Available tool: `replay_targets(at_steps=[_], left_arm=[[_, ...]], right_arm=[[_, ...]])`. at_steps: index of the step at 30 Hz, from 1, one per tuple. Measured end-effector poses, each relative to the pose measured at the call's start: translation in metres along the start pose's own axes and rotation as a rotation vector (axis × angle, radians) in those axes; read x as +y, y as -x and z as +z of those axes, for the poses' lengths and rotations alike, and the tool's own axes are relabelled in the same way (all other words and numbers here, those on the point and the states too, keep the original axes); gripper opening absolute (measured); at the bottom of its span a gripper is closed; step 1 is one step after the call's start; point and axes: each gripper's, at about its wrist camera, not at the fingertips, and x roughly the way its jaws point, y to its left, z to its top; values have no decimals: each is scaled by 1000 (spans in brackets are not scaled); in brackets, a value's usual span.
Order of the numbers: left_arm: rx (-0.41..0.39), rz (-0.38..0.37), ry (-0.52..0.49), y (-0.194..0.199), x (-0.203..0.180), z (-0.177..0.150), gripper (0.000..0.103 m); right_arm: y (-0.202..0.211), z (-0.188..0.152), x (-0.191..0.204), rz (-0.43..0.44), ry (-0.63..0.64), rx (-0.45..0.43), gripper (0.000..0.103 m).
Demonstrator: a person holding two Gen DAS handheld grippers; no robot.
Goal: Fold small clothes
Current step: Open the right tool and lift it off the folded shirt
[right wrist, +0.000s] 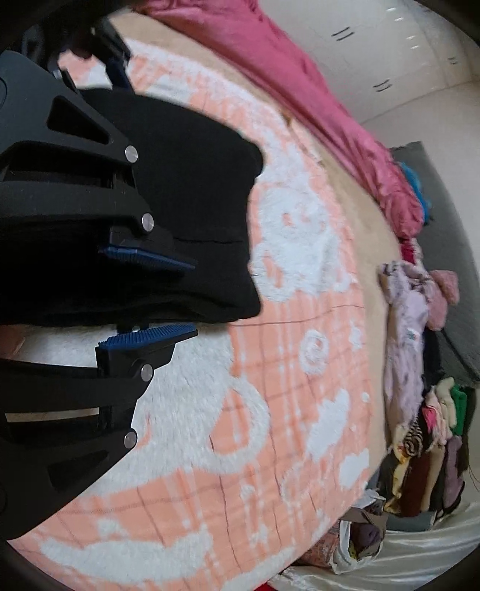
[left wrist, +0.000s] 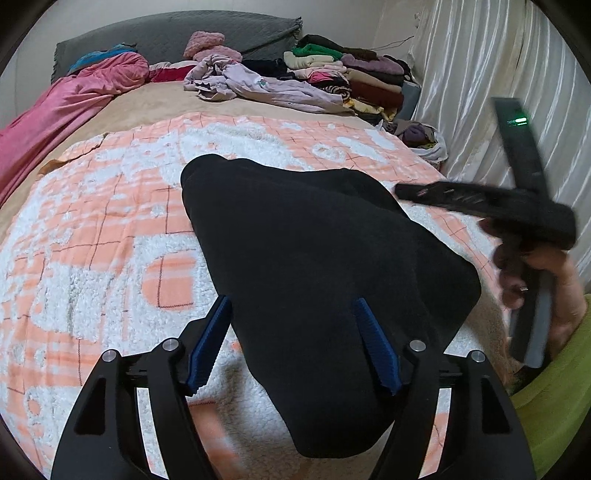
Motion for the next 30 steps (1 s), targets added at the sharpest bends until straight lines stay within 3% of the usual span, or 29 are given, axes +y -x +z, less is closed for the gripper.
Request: replay_targets(at_steps=[4,10,13,14,15,16,20,22,25,30], left_arm=[[1,-1,1,0,1,0,70],[7,-2,5,1,1,0,70],[11,-1,5,1,0,0,70],[12,0,4,1,0,0,70],[13,1,4,0,0,0,70],[14,2,4,0,-1,0,70],[22,7,-5,0,-3,-1,70],[23,4,-15,1,-5,-2,71],[28,10,-33,-3,-9,-4,73],[34,19,-35,-6,-10,-7,75]], right_arm=[[28,-16,13,128,33,32,28],[29,-41,14,148,9,106,31],[27,-51,9,212,-35,131,31],[29,-54,8,232,-50,135,30],[28,-57,6,240,-62,138,18],[28,-59,6,239,-65,141,12],[38,-61,5,200,-50,112,10],[38,-65,5,139,-16,114,10],[21,-72,8,74,14,162,11],[19,-75,9,57,32,163,17]])
